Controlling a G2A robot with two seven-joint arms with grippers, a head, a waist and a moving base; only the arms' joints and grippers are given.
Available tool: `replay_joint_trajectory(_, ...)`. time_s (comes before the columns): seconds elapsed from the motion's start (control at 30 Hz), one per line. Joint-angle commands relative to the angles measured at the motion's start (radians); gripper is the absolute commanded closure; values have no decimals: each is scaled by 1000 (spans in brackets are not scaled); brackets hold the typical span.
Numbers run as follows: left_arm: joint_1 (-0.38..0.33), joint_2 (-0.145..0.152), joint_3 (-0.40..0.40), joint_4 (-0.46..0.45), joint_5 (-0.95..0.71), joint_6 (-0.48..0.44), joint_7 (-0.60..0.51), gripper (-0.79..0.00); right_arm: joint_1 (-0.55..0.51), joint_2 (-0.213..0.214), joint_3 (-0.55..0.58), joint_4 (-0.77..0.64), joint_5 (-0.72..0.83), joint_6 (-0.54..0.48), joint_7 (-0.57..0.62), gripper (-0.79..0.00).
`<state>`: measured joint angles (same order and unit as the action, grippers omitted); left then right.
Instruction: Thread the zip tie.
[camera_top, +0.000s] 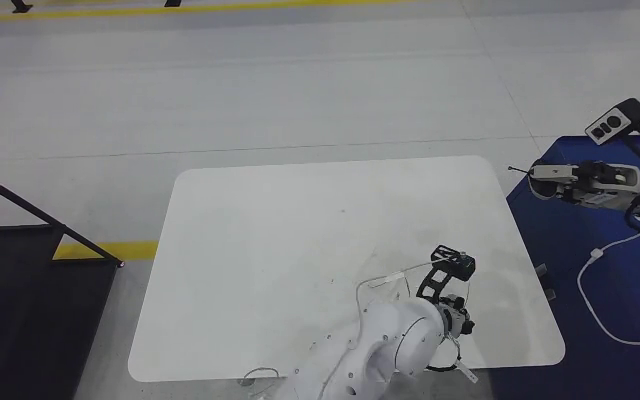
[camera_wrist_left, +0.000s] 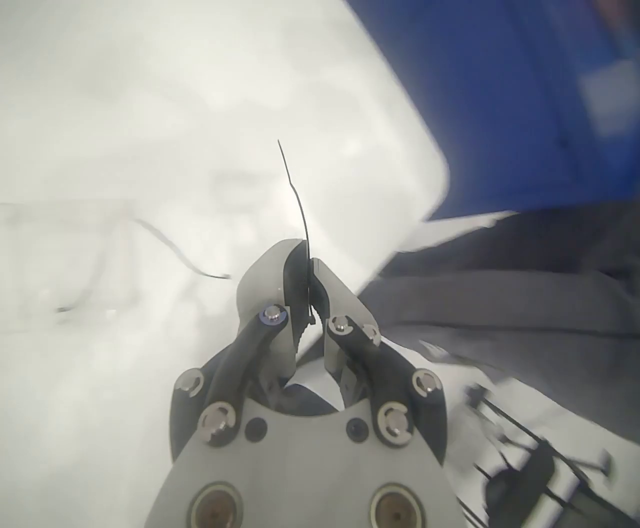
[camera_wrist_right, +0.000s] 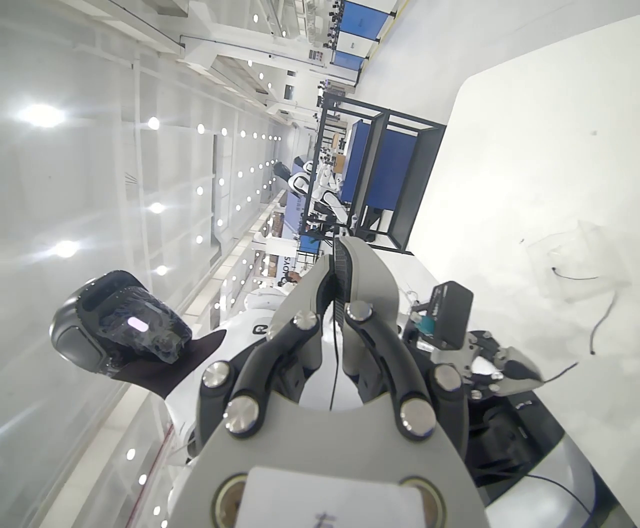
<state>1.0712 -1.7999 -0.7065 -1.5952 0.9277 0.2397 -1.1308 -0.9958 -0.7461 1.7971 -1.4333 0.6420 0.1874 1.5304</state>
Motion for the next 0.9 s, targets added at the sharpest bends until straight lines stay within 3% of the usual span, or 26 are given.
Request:
replay_joint_trajectory(0.0, 13, 14, -85, -23, -180, -58, -113, 0, 9, 11, -9, 8, 0, -4, 5, 0)
replay_joint_trajectory(0.2, 0, 39, -199, -64, -368, -108, -308, 0, -25, 79, -72, -12, -18, -33, 5, 0)
replay_joint_trajectory(0.3, -8, 47, -245, -45, -496, -116, -365, 0, -33, 108, -83, -49, 8, -99, 5, 0)
replay_joint_trajectory(0.87, -22, 50, -264, -36, -543, -135, -379, 0, -33, 108, -83, -49, 8, -99, 5, 0)
